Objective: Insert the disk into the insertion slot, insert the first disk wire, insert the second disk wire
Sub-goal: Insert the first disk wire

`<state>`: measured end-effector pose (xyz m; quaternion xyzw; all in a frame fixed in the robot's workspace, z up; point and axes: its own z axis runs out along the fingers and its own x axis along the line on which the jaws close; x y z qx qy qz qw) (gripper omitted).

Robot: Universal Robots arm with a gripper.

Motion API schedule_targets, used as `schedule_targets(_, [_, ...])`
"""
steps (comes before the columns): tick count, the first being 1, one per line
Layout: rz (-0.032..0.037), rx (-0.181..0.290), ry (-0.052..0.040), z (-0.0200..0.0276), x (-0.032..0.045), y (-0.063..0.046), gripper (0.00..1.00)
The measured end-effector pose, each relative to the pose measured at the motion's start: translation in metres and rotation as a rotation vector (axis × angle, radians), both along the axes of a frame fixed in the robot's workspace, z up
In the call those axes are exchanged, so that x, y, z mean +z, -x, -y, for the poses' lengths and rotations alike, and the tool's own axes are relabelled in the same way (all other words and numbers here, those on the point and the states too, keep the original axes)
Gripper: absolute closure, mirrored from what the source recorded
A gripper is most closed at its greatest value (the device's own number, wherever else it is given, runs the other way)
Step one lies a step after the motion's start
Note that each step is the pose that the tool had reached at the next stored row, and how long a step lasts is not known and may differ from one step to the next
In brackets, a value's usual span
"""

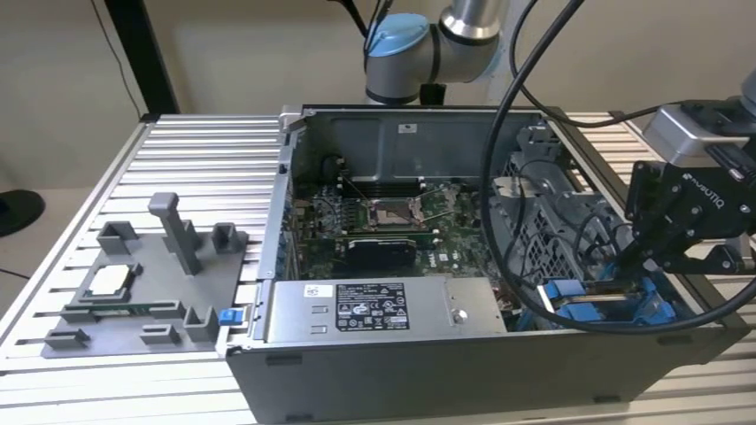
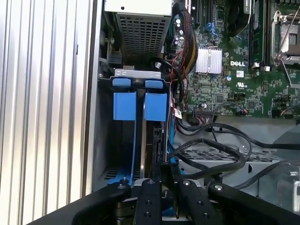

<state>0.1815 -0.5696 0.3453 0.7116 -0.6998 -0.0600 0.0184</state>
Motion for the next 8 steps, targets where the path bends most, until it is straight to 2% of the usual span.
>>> schedule_targets(8, [-0.0002,0.0,-0.0001,0.0,-0.0016,0.0,1.0])
